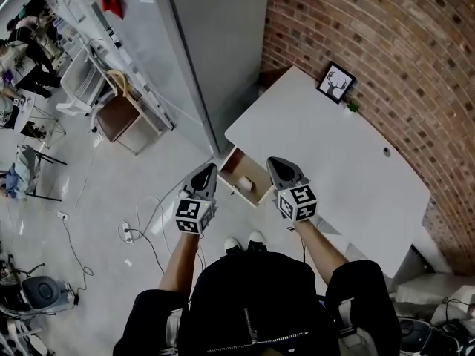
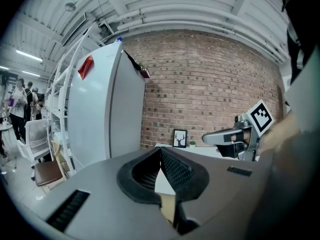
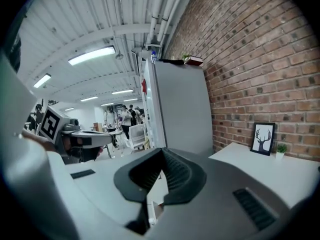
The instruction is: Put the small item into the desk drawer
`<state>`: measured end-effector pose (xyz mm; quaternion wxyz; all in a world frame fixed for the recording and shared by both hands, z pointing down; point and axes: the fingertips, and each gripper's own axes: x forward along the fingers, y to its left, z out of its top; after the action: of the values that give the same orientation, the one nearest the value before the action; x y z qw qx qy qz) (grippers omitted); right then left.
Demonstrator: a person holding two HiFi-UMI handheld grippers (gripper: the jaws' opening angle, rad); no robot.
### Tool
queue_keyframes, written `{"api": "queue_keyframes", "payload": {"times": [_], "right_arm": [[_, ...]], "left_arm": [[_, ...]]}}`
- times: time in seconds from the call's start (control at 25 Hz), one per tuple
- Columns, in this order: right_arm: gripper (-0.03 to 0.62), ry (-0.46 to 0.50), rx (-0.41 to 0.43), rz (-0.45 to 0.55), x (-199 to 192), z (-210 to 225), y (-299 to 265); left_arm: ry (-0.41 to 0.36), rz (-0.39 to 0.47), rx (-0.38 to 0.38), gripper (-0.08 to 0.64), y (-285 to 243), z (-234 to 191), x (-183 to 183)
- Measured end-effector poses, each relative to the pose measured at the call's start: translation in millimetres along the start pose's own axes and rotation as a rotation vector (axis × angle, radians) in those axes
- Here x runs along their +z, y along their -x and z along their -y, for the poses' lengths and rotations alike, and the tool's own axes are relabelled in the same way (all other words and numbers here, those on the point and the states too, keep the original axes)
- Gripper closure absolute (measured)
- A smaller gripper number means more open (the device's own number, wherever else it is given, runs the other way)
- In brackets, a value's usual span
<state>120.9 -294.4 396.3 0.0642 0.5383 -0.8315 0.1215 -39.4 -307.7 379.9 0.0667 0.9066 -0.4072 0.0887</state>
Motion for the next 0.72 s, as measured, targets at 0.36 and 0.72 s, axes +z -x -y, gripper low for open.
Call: {"api": "queue_keyframes", "payload": {"times": [0.36,0.72], "right_arm": [[0.588,0.026,-0.02,0.075,32.3,1.5,8.0],[0.588,0.068,-0.031,0.095,35.9,-2.8,7.0]], "left_arm": [[0.002,0.035,0.0,0.54,-5.1,-2.3,16.6],[0.0,0.036,-0.005,0.54,-7.4,-6.5,18.4]]}}
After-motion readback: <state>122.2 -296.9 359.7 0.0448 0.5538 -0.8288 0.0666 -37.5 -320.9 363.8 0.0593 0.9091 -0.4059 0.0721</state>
